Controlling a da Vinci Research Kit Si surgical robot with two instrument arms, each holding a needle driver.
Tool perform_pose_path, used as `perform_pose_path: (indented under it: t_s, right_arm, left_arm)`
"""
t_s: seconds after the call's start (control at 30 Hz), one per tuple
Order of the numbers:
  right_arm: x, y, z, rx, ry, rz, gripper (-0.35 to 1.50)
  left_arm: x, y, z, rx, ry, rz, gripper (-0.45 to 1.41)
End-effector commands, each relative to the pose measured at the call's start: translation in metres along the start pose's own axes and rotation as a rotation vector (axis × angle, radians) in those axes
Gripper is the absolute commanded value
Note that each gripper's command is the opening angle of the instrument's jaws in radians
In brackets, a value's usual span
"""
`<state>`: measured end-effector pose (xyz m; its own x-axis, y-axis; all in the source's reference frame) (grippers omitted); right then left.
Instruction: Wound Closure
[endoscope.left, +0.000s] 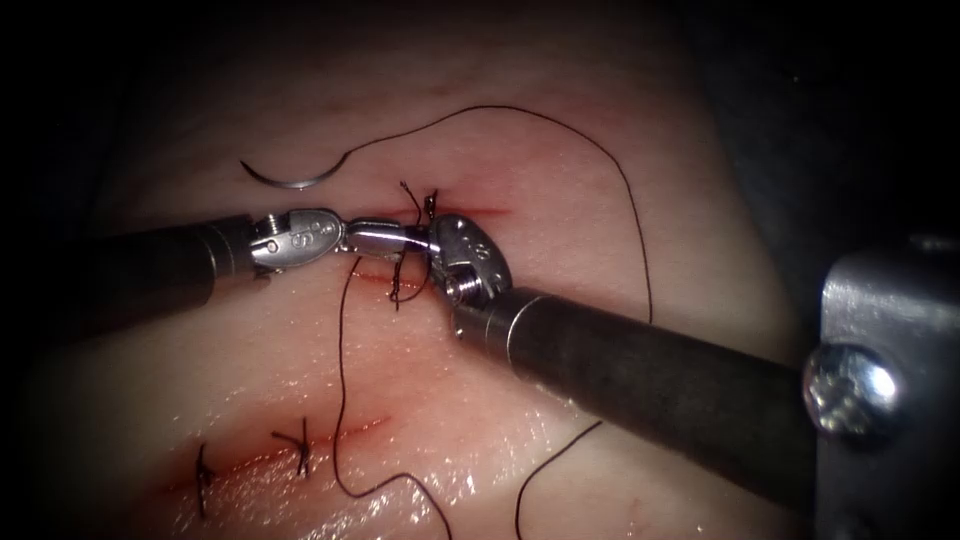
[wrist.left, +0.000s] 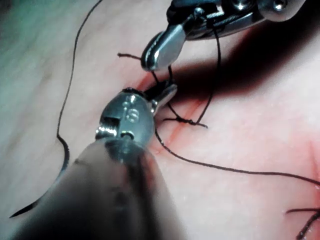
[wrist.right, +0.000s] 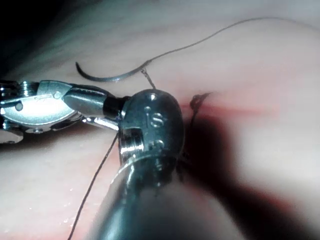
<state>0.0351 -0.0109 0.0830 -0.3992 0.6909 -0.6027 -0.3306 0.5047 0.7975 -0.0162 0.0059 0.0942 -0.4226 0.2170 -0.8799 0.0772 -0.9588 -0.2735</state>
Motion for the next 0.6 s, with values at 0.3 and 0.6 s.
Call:
perform_pose_path:
  t_s: [0.3,0.6]
  right_arm:
    - [-0.0001,0.0012,-0.0002,-0.224,-0.019,-0.072,0.36]
    - [-0.0012,0.0013,0.0003,-0.393,-0.143,-0.153,1.13]
  left_arm:
    - [-0.0004,0.0008,0.0007,0.012,0.031,-0.003,-0.45]
    - [-0.0005,0.0016,0.0016,0.010,0.044,-0.004,-0.45]
